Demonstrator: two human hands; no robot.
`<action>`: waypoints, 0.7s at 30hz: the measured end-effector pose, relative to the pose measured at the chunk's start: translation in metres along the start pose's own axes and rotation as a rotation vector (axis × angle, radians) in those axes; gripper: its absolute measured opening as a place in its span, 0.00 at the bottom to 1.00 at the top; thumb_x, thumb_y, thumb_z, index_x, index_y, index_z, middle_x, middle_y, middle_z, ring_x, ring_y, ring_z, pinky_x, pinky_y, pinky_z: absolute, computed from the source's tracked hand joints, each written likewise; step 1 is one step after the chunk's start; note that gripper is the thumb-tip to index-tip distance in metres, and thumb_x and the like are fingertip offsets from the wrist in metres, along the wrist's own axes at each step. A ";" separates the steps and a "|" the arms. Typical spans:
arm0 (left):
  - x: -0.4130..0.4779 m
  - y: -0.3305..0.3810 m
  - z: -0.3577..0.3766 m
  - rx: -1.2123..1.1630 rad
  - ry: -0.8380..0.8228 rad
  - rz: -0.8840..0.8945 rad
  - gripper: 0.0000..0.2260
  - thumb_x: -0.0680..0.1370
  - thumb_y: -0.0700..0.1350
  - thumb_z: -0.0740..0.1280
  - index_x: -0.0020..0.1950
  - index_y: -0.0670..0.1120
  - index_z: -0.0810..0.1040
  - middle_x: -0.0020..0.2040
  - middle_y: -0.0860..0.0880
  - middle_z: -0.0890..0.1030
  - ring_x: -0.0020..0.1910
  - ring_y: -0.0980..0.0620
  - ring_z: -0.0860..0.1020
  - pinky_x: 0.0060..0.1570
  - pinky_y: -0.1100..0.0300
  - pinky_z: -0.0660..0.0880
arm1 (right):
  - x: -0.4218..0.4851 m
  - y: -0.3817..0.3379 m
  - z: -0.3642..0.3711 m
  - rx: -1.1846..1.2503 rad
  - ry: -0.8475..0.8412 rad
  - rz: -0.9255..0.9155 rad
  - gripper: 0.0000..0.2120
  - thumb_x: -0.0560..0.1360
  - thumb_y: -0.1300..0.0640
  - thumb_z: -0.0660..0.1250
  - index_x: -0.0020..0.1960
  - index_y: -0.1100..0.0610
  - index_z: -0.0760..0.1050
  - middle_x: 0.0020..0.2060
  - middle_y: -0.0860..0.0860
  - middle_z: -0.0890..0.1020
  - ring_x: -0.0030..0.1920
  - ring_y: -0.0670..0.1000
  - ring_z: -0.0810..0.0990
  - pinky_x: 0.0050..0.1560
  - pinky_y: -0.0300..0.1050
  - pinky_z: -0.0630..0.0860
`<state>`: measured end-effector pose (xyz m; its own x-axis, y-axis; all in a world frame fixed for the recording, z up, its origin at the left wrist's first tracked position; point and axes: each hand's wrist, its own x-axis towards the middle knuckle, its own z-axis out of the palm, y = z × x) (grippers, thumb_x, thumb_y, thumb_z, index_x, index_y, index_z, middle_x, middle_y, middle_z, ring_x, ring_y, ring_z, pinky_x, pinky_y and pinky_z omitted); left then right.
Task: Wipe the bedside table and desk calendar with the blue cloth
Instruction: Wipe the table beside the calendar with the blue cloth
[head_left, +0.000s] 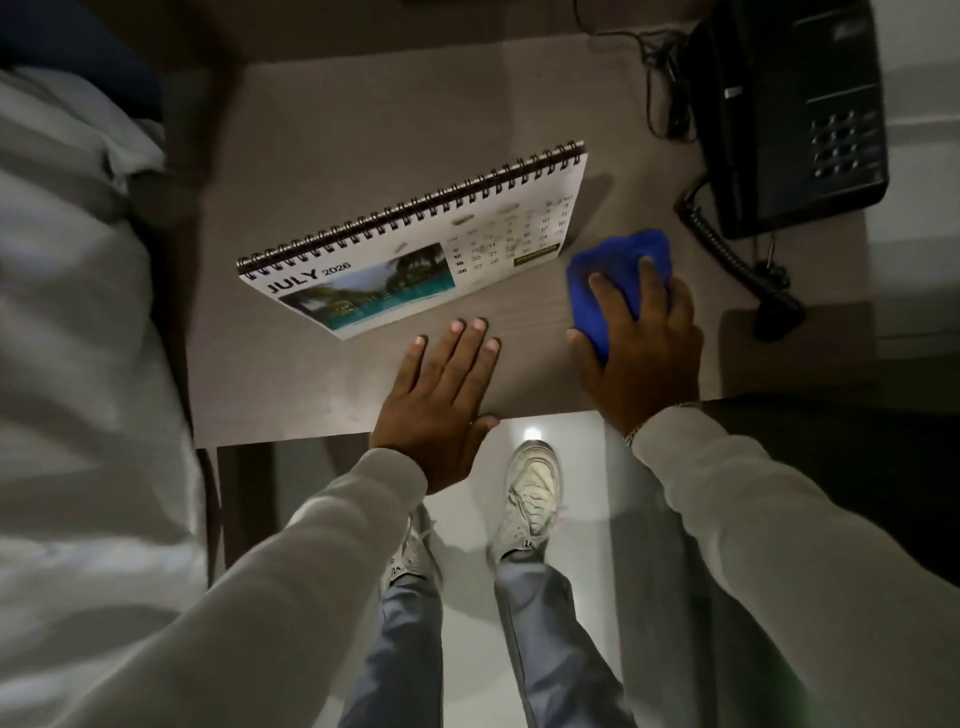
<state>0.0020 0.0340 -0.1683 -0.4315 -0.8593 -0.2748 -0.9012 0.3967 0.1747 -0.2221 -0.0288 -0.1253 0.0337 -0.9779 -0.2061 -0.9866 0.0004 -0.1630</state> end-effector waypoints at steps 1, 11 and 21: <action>0.001 0.000 0.004 0.007 0.002 -0.003 0.33 0.81 0.61 0.50 0.80 0.44 0.52 0.81 0.42 0.56 0.81 0.41 0.54 0.78 0.40 0.51 | 0.000 -0.001 0.001 0.007 0.032 0.007 0.26 0.76 0.46 0.62 0.72 0.53 0.67 0.74 0.63 0.65 0.70 0.70 0.65 0.62 0.65 0.71; -0.004 -0.001 -0.024 -0.103 -0.082 0.027 0.33 0.80 0.60 0.53 0.80 0.44 0.54 0.81 0.42 0.54 0.81 0.41 0.51 0.78 0.40 0.54 | -0.036 -0.012 -0.010 0.091 -0.094 0.058 0.18 0.70 0.59 0.73 0.59 0.59 0.78 0.63 0.65 0.77 0.51 0.71 0.76 0.45 0.60 0.78; -0.051 -0.039 -0.136 -0.211 -0.009 0.294 0.30 0.81 0.56 0.54 0.79 0.45 0.52 0.81 0.44 0.51 0.81 0.44 0.46 0.78 0.46 0.54 | -0.089 -0.053 -0.029 0.636 -0.004 0.090 0.21 0.71 0.66 0.71 0.63 0.58 0.76 0.60 0.59 0.81 0.57 0.63 0.80 0.61 0.50 0.74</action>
<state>0.0651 0.0187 -0.0328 -0.6718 -0.7155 -0.1917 -0.7109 0.5502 0.4381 -0.1771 0.0516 -0.0699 -0.0435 -0.9675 -0.2492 -0.6985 0.2078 -0.6847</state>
